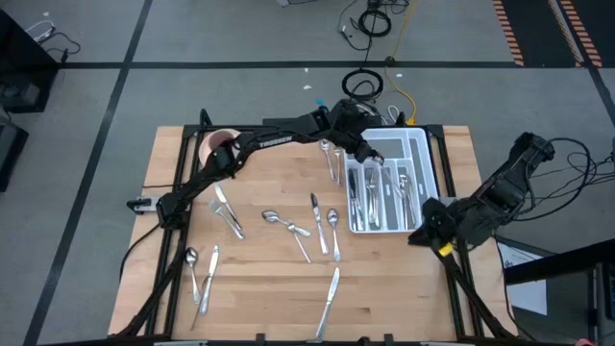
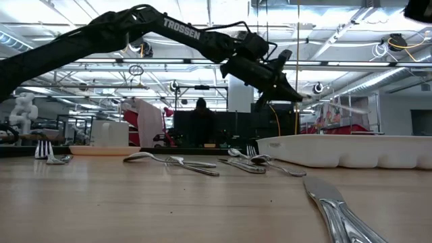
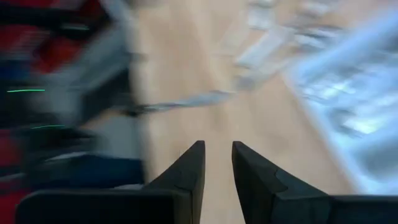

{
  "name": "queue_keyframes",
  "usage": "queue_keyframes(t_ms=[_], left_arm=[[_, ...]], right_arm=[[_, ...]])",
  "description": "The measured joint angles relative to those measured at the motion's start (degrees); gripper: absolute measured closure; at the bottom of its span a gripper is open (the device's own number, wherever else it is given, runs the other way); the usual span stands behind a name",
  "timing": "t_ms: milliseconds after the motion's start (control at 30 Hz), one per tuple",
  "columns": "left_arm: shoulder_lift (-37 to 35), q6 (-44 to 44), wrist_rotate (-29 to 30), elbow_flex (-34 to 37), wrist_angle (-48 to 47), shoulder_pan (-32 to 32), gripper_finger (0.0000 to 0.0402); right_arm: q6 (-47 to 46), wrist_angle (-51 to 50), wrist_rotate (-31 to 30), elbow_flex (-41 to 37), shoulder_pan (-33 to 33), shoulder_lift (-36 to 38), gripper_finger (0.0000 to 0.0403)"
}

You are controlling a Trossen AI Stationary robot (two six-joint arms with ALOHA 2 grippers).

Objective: Sort silverware
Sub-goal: Put the silver spoon into the silverware rack

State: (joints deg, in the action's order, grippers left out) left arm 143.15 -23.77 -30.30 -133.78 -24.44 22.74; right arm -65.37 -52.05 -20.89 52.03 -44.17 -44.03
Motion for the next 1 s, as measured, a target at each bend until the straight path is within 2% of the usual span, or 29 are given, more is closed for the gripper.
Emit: queue_keyframes(t_ms=[100, 167, 267, 400, 600, 733, 867, 1000], left_arm=[[-1.20, 3.49, -0.44, 0.00, -6.50, -1.04, 0.0398], [-2.99, 8.74, -0.70, 0.00, -12.87, -2.09, 0.0398], [-5.96, 15.74, 0.02, -0.01, -21.84, -3.40, 0.0398], [-8.19, 17.26, 1.09, -0.04, -25.19, -4.52, 0.0398], [-10.22, 18.18, 0.22, -0.07, -25.05, -7.14, 0.0398], [-10.25, 18.33, -1.26, 0.07, -26.55, -9.16, 0.0398], [-11.03, 19.49, -2.48, 0.07, -26.23, -11.24, 0.0398], [-11.12, 20.10, -2.56, 0.02, -26.20, -12.12, 0.0398]], right_arm=[[-4.59, -13.37, -5.00, 0.00, 1.42, -0.45, 0.0334], [-5.09, -18.68, -10.25, 0.00, 2.76, -0.36, 0.0334], [-3.39, -19.55, -19.19, 0.00, 4.71, 0.69, 0.0332], [4.78, -18.77, -21.38, -0.01, 10.59, 0.85, 0.0317], [23.35, -1.36, -18.06, 0.00, 22.37, -1.73, 0.0267], [30.02, 4.27, -14.87, 0.00, 29.63, -3.59, 0.0252], [35.11, 7.79, -4.96, 0.00, 35.58, -5.74, 0.0252], [39.01, 10.29, 3.09, 0.00, 38.66, -9.18, 0.0256]])
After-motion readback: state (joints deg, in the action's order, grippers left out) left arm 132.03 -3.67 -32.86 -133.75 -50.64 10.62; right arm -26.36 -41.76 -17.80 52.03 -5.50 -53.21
